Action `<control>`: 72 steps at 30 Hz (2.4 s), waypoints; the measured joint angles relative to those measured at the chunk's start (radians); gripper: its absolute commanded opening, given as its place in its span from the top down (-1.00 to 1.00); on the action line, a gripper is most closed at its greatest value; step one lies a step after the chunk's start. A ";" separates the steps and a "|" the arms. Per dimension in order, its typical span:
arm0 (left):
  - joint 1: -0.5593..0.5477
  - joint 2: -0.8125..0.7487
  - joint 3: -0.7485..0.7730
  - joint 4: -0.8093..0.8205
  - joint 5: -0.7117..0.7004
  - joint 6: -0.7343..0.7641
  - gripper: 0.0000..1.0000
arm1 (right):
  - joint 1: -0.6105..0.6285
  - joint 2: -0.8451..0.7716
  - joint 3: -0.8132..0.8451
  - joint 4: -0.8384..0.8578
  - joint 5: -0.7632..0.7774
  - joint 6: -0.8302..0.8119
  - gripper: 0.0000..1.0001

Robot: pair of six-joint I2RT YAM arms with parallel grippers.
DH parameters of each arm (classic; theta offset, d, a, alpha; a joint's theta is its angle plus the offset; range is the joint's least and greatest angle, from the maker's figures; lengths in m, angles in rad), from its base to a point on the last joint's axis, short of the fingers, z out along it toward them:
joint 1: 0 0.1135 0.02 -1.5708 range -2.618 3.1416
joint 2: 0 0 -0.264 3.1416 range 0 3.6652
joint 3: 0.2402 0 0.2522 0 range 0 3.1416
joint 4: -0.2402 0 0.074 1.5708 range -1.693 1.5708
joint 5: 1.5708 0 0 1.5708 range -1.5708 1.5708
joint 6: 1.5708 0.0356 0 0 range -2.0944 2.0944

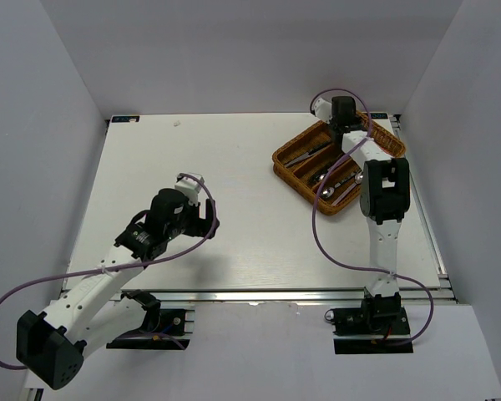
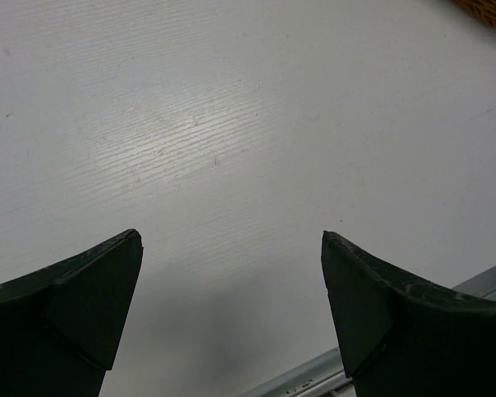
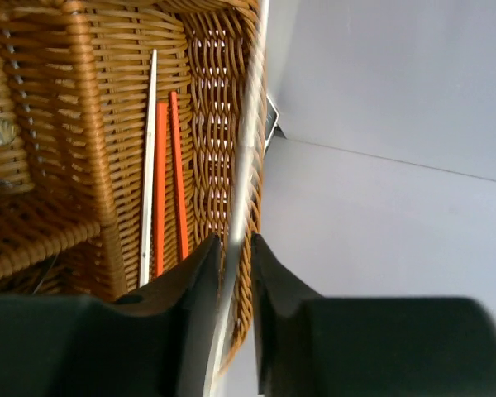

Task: Sort the eating utensils into containers

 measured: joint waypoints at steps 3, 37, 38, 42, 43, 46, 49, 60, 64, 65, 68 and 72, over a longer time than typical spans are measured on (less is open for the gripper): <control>0.000 0.010 0.000 0.000 0.000 0.002 -0.96 | -0.008 0.012 0.000 0.021 -0.010 0.004 0.28; 0.041 -0.078 0.247 -0.113 -0.767 -0.126 -0.96 | -0.020 -1.472 -0.781 -0.247 -0.397 1.112 -0.79; 0.042 -0.084 0.247 -0.114 -0.792 -0.129 -0.96 | -0.019 -1.513 -0.810 -0.267 -0.404 1.134 -0.79; 0.042 -0.107 0.249 -0.121 -0.859 -0.144 -0.96 | -0.016 -1.659 -0.895 -0.357 -0.405 1.178 -0.79; 0.042 -0.113 0.255 -0.126 -0.871 -0.148 -0.96 | -0.014 -1.690 -0.904 -0.381 -0.401 1.183 -0.79; 0.042 -0.139 0.272 -0.125 -0.895 -0.150 -0.96 | -0.015 -1.741 -0.917 -0.428 -0.392 1.188 -0.79; 0.042 -0.184 0.274 -0.117 -0.916 -0.141 -0.96 | -0.014 -1.759 -0.942 -0.467 -0.395 1.188 -0.79; 0.043 -0.268 0.216 -0.073 -0.967 -0.103 -0.96 | -0.014 -1.803 -1.001 -0.525 -0.427 1.191 -0.79; 0.043 -0.268 0.195 -0.063 -0.966 -0.093 -0.96 | -0.014 -1.804 -1.019 -0.525 -0.434 1.191 -0.79; 0.043 -0.269 0.191 -0.060 -0.966 -0.089 -0.96 | -0.014 -1.803 -1.022 -0.525 -0.435 1.191 -0.79; 0.043 -0.270 0.182 -0.048 -0.964 -0.085 -0.96 | -0.014 -1.803 -1.035 -0.524 -0.437 1.191 -0.79; 0.043 -0.272 0.158 -0.039 -0.954 -0.077 -0.96 | -0.014 -1.802 -1.046 -0.524 -0.441 1.191 -0.79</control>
